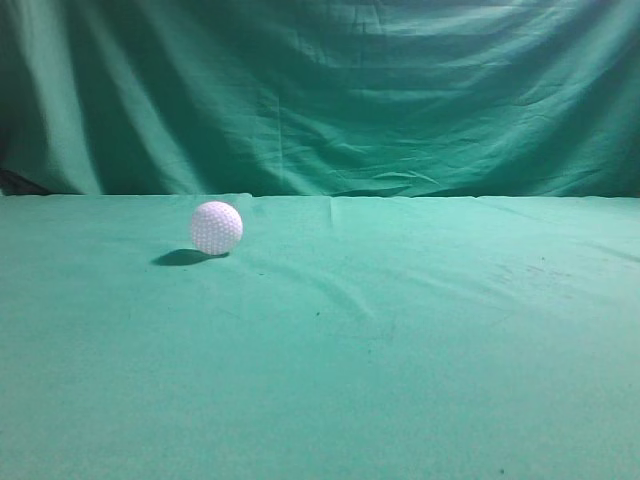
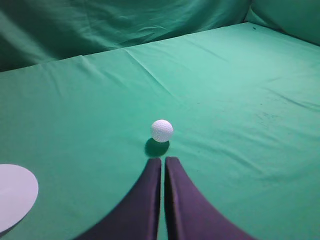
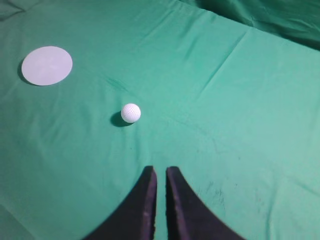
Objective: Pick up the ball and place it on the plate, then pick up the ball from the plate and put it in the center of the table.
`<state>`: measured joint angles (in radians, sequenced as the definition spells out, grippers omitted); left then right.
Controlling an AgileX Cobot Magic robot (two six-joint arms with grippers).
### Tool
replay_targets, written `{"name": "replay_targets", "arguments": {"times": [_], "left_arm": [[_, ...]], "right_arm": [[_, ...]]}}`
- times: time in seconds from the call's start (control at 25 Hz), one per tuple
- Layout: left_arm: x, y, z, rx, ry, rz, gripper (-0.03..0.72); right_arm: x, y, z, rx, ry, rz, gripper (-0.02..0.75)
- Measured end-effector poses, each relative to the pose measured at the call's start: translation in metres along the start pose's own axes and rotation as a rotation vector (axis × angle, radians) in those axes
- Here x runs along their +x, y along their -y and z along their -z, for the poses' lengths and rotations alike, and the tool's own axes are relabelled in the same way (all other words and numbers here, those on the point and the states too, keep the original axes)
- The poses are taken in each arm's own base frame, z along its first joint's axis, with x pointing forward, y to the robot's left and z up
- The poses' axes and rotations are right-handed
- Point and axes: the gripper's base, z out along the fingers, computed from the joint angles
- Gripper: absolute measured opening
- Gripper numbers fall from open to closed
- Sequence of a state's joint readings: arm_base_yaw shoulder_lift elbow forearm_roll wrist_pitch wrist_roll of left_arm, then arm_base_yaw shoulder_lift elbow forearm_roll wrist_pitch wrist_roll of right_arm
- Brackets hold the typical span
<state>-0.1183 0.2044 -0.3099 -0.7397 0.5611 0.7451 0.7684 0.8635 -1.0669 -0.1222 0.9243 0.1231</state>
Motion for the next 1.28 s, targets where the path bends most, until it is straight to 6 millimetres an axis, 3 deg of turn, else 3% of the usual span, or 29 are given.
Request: {"name": "replay_targets", "arguments": {"times": [0.32,0.48,0.92,1.28], "left_arm": [[0.022,-0.012,-0.01,-0.106,0.002,0.066,0.0],[0.029,-0.014,-0.012,-0.128,0.002,0.075,0.0],[0.041,-0.014,-0.015,-0.128,-0.045,0.064,0.0],[0.041,-0.014,-0.015,-0.128,-0.045,0.064,0.0]], "right_arm": [[0.093,0.002,-0.002,-0.03,0.148,-0.027,0.056],[0.128,0.002,-0.012,-0.042,0.184,-0.032,0.056],[0.166,-0.001,-0.044,-0.075,0.222,-0.084,0.056],[0.182,-0.003,-0.056,-0.096,0.231,-0.155,0.056]]}}
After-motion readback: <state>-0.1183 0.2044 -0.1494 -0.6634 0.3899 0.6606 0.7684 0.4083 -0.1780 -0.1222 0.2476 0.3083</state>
